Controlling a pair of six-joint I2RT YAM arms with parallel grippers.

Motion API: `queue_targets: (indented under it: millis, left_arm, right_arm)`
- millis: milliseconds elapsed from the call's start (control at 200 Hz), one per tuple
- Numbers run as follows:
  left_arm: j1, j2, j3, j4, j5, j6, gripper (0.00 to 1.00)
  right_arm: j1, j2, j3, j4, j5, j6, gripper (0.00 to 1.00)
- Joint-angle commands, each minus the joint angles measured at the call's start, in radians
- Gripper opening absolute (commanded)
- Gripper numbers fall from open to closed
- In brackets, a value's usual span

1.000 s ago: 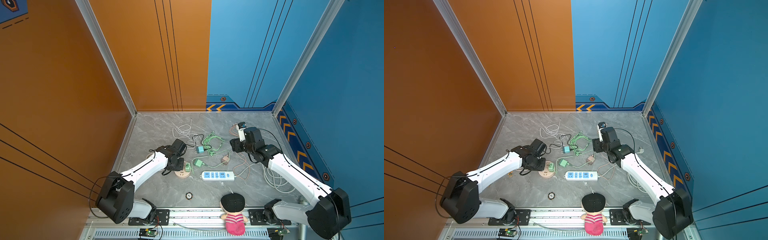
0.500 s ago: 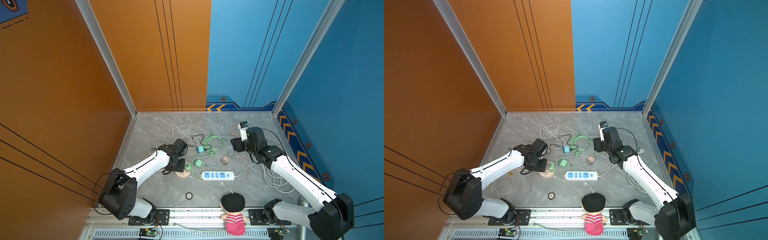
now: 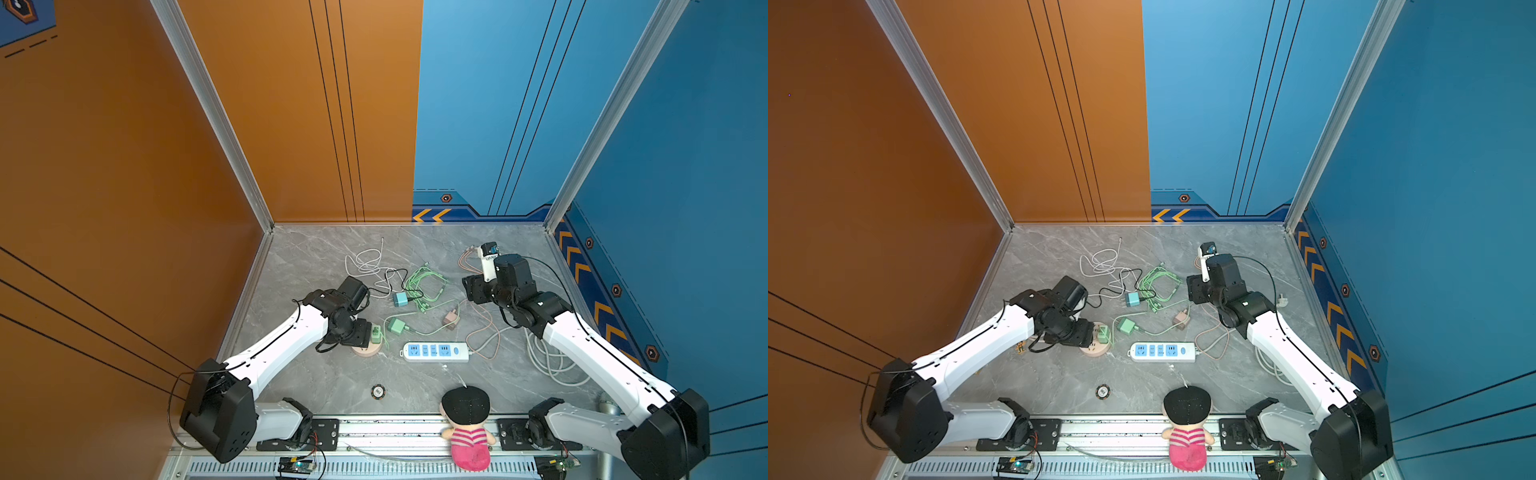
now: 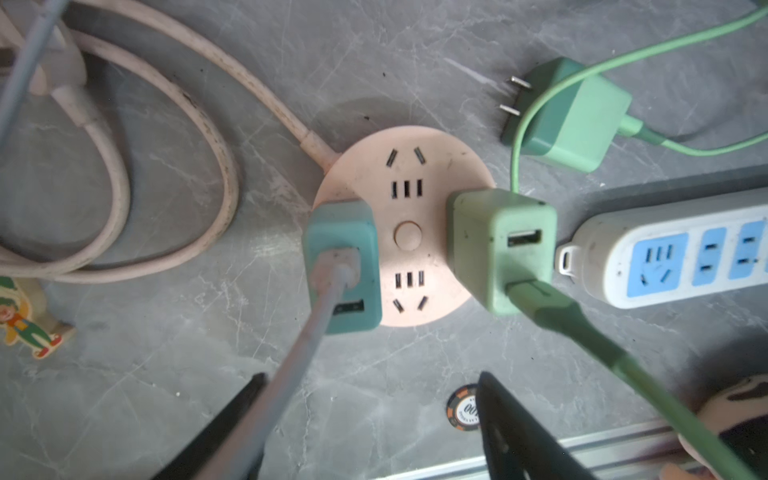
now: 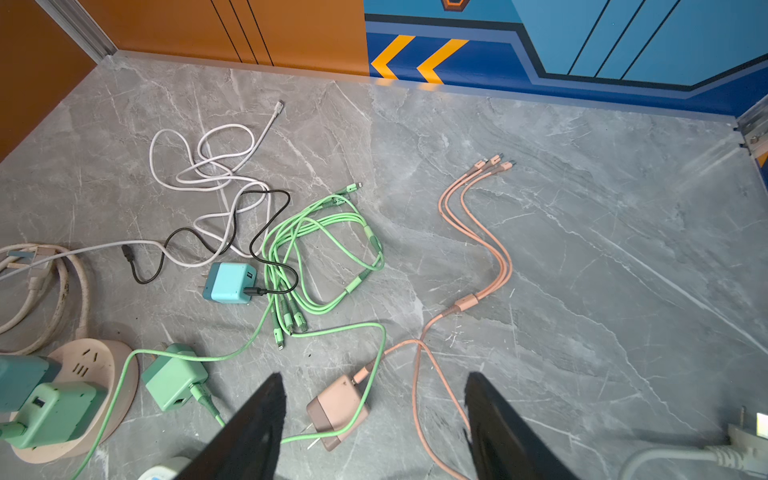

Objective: Insert the plug
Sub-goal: 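Press the teal charger into the pink strip outlet, then open the left gripper, then move the left gripper over the green charger beside the white power strip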

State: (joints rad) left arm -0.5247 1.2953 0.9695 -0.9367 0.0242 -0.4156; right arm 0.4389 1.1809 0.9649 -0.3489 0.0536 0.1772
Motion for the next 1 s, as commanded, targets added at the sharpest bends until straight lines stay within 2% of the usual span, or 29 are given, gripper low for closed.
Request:
queue_targets:
  millis: [0,85,310,486,536,606,766,856,996]
  left_arm:
    - [-0.001,-0.033,0.048,-0.106,0.055,0.001,0.82]
    - [-0.007,-0.058,0.054,-0.136,0.068,-0.014,0.82]
    - [-0.041,-0.125,0.194,-0.160,0.137,-0.087,0.80]
    - [-0.097,-0.094,0.316,-0.160,0.165,-0.101,0.77]
    - [-0.119,-0.069,0.351,-0.160,0.154,-0.091,0.75]
    - [-0.148,-0.018,0.398,-0.157,0.139,-0.071,0.65]
    - [-0.189,0.144,0.484,-0.144,0.095,-0.063,0.63]
    - [-0.220,0.231,0.530,-0.130,0.036,-0.062,0.61]
    - [-0.246,0.337,0.596,-0.106,0.045,-0.043,0.55]
  right_arm:
    - [-0.004,0.019,0.023,-0.036,-0.009,0.011,0.70]
    - [-0.006,0.043,0.046,-0.055,-0.013,0.007,0.70]
    - [-0.006,0.074,0.072,-0.059,-0.026,0.004,0.70]
    - [-0.006,0.075,0.071,-0.059,-0.020,-0.003,0.70]
    - [-0.008,0.075,0.069,-0.060,-0.021,-0.004,0.70]
    - [-0.008,0.074,0.066,-0.063,-0.022,-0.006,0.70]
    - [-0.009,0.066,0.069,-0.086,-0.078,-0.023,0.70]
    - [-0.009,0.054,0.069,-0.095,-0.070,-0.025,0.70]
    - [-0.013,0.025,0.069,-0.114,-0.055,-0.037,0.70]
